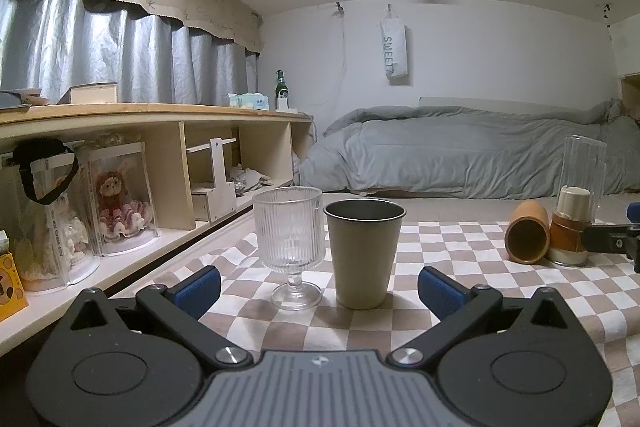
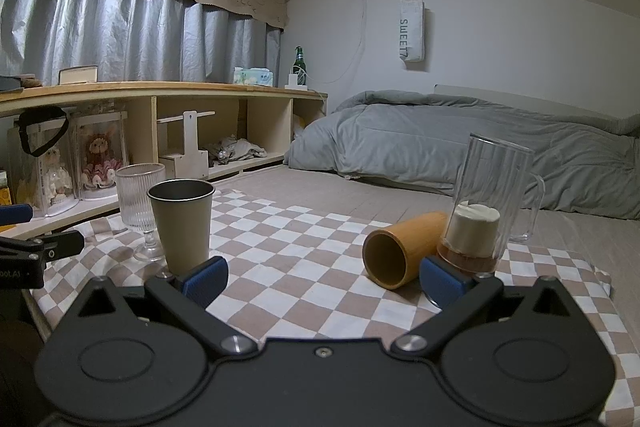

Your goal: Flip cup upright

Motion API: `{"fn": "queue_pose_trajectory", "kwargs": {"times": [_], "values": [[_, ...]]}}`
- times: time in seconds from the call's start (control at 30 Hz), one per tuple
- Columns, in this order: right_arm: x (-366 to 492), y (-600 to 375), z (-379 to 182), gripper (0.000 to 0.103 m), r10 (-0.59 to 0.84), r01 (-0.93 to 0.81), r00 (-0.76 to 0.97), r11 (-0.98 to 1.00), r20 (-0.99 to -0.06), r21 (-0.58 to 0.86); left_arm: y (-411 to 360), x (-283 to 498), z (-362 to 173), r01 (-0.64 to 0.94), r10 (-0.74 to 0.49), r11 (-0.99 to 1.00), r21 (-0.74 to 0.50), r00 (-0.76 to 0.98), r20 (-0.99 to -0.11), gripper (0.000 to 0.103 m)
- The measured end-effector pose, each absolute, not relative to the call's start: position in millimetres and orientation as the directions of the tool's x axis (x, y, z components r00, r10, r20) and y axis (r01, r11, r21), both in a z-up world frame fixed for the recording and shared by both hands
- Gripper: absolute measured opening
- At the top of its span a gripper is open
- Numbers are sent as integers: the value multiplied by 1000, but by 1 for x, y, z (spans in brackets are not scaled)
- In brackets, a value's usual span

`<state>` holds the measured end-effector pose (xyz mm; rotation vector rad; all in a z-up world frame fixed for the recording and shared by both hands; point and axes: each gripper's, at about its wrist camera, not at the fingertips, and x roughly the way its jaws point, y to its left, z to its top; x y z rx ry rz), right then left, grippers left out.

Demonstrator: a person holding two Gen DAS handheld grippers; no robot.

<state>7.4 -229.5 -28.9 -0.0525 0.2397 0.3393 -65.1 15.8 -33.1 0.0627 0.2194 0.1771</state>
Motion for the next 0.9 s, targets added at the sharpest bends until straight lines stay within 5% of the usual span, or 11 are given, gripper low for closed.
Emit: {"fn": "queue_pose_trajectory", "kwargs": {"times": [0.9], "values": [[5,-228,-30,103,324,-339,914,941,-244,-17,16,-65,-32,-173,186,982,79,959,-213,103]]}}
